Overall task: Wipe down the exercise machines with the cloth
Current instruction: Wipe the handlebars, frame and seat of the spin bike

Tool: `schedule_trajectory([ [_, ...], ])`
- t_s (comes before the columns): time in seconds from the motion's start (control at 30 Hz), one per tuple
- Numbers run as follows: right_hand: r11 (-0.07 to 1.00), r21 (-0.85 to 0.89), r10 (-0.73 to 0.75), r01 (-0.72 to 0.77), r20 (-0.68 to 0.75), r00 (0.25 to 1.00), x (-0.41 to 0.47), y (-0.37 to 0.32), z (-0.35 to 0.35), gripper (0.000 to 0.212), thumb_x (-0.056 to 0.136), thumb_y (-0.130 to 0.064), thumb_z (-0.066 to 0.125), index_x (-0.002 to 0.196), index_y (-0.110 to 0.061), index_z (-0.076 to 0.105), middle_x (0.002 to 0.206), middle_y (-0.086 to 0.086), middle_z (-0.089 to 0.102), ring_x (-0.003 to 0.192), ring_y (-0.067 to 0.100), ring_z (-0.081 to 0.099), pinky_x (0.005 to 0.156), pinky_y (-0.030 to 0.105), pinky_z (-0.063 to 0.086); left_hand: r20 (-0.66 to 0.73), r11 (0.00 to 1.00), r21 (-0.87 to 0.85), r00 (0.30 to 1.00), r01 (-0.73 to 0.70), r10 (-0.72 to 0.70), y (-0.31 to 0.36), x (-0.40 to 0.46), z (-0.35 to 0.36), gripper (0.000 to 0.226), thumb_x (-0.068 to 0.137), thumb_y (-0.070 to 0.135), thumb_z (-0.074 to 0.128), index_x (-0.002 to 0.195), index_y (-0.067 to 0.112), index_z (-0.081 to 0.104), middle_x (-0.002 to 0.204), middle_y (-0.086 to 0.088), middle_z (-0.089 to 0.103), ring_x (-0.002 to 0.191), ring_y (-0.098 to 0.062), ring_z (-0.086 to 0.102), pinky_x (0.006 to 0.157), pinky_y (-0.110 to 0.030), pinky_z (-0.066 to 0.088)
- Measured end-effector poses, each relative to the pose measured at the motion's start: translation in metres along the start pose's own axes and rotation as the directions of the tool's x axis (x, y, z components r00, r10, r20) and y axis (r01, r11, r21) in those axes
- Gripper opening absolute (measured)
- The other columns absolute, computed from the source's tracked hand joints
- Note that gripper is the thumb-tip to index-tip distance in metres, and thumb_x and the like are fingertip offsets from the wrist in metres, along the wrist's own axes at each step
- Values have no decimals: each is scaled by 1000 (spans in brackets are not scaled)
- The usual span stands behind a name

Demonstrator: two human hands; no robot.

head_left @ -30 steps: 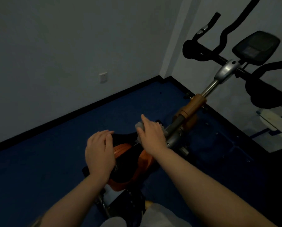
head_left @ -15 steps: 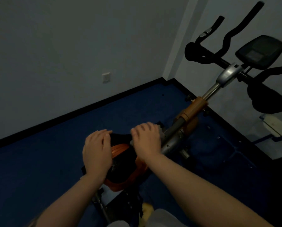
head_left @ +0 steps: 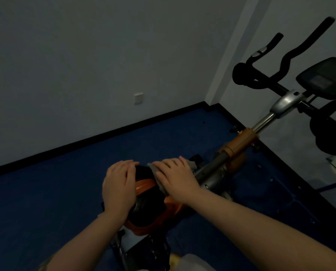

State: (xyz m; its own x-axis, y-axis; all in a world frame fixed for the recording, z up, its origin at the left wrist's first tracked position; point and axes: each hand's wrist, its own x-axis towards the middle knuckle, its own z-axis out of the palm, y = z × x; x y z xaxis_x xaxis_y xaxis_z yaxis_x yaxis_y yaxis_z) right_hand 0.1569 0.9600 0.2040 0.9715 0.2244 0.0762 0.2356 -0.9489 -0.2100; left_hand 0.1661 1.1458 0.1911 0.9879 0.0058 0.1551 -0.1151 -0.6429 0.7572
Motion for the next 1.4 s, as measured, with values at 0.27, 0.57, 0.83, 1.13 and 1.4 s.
schedule_trajectory([
  [0.27, 969, -31, 245, -245, 251, 936, 34, 9, -14, 38, 101, -43, 32, 108, -25, 64, 115, 5, 65, 102, 31, 60, 81, 38, 44, -8, 1000, 6, 1000, -1, 1, -2, 1, 2, 42, 96, 36, 30, 109, 26, 69, 118, 11, 62, 116, -1, 40, 96, -25, 31],
  [0.57, 991, 18, 134, -135, 49, 990, 13, 27, -2, 43, 99, -46, 27, 103, -25, 65, 98, -4, 65, 93, 20, 59, 85, 34, 36, -17, 999, -32, 999, 27, -28, 2, 2, 1, 44, 94, 38, 30, 109, 26, 69, 118, 14, 62, 115, 4, 37, 97, -24, 30],
  [0.83, 994, 111, 6, -3, -25, 1000, -12, -8, 8, 48, 98, -44, 22, 140, -33, 43, 127, -6, 54, 119, 15, 45, 113, 40, 22, -25, 998, -60, 999, 18, -20, 2, -1, 1, 37, 97, 37, 34, 107, 28, 69, 116, 14, 62, 115, 3, 40, 97, -28, 34],
  [1.13, 961, 34, 277, -276, -62, 959, 1, -39, 15, 39, 97, -37, 29, 120, -25, 59, 116, 2, 60, 116, 25, 51, 111, 53, 23, -17, 999, -53, 1000, 8, -9, 5, -3, -1, 39, 98, 35, 33, 109, 23, 69, 118, 9, 63, 114, 1, 39, 97, -29, 35],
  [1.4, 936, -4, 352, -352, 40, 935, 13, 14, 0, 37, 101, -40, 32, 105, -22, 64, 101, 0, 63, 100, 24, 56, 85, 37, 35, -25, 998, -59, 1000, 13, -14, 5, -2, -2, 32, 103, 26, 39, 109, 24, 70, 118, 12, 62, 115, 4, 37, 97, -23, 29],
])
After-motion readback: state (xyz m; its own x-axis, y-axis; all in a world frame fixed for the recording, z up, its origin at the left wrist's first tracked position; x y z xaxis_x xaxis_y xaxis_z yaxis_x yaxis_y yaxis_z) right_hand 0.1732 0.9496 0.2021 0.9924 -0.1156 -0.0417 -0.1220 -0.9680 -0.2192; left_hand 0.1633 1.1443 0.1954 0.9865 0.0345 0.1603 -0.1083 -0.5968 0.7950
